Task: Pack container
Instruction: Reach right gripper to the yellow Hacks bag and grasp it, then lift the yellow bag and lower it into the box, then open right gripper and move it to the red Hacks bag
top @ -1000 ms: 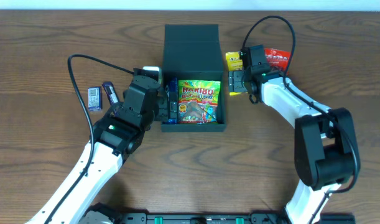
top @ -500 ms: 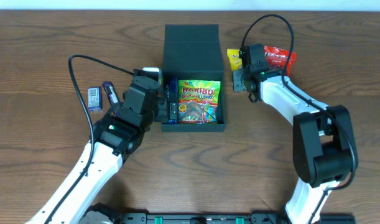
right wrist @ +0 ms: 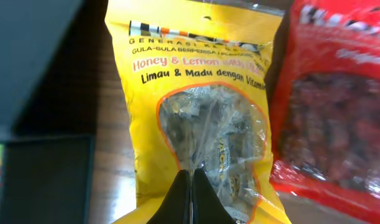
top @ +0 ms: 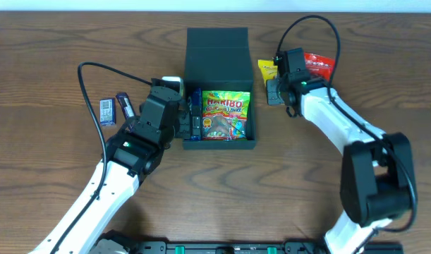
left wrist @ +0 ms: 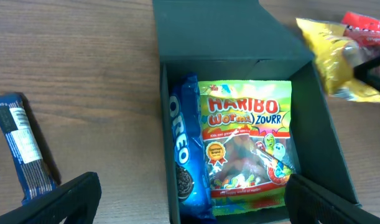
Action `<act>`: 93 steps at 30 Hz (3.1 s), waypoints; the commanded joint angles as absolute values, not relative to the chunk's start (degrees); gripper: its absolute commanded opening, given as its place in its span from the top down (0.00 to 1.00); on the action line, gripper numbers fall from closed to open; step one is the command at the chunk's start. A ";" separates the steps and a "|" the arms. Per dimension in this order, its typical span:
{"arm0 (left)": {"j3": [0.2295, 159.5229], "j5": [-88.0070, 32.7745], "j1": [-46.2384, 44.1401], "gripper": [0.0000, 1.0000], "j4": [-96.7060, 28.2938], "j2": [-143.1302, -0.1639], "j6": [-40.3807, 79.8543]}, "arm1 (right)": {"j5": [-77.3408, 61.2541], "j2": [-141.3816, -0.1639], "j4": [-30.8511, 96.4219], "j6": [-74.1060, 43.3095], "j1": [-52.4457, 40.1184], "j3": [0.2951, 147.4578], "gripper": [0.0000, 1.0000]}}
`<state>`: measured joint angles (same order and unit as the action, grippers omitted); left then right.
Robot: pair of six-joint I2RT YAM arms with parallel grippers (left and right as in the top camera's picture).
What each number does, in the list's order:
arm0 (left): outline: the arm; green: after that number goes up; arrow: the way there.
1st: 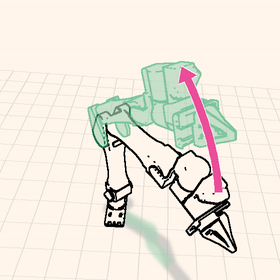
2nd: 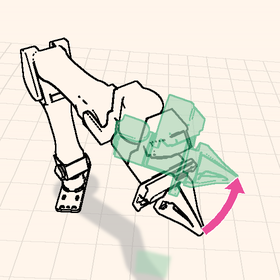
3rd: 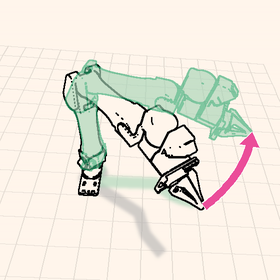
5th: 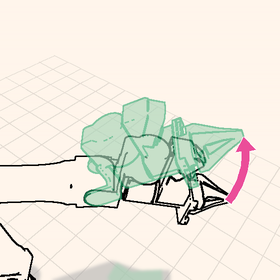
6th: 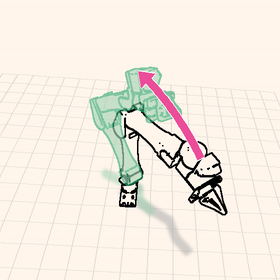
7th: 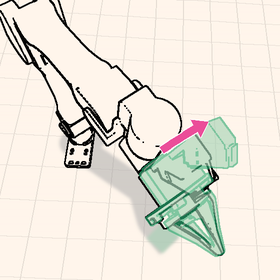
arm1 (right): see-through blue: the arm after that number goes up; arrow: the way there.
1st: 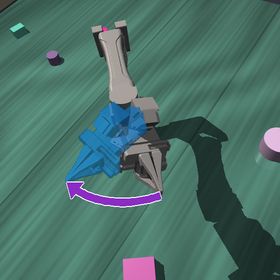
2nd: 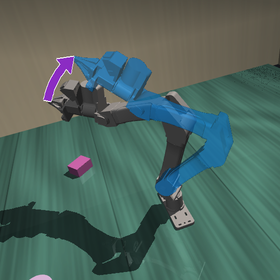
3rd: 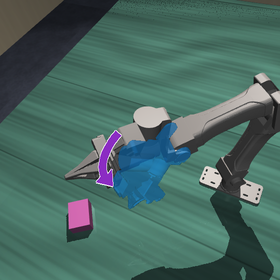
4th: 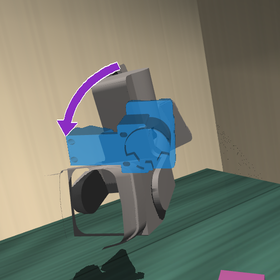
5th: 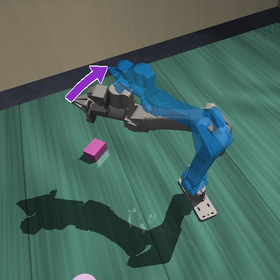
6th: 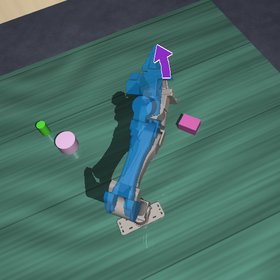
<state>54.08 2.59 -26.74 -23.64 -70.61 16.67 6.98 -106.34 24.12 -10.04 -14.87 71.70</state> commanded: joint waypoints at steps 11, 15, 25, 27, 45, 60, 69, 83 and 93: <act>55.24 6.90 -26.55 0.05 -23.79 -70.32 16.23 | 1.48 -91.18 28.77 -0.91 -17.28 71.57 0.98; 55.24 8.40 -26.55 0.04 -23.77 -69.32 16.21 | -1.34 -87.94 29.63 7.99 -21.47 71.57 0.98; 55.24 9.67 -26.55 0.05 -24.53 -58.06 14.72 | -12.23 -87.92 30.65 29.82 -27.03 71.55 0.99; 55.24 9.65 -26.55 0.05 -24.99 -56.49 14.74 | -14.02 -88.36 30.65 33.23 -27.03 71.55 0.99; 55.24 9.65 -26.55 0.05 -28.93 -54.96 14.74 | -12.56 -96.90 23.90 40.10 -27.03 71.55 0.12; 55.24 12.23 -26.55 0.05 -29.82 -54.96 14.76 | -11.38 -94.89 29.08 13.76 -27.29 71.57 0.98; 55.24 12.21 -26.55 0.05 -29.78 -54.96 14.76 | -21.45 -99.24 33.36 15.90 -28.77 71.55 0.98; 55.24 12.21 -26.55 0.05 -29.82 -54.96 14.76 | -7.42 -108.44 28.38 10.22 -29.30 71.55 0.98; 55.24 12.21 -26.55 0.05 -29.85 -54.96 14.76 | -16.05 -105.43 28.10 9.21 -29.32 71.57 0.99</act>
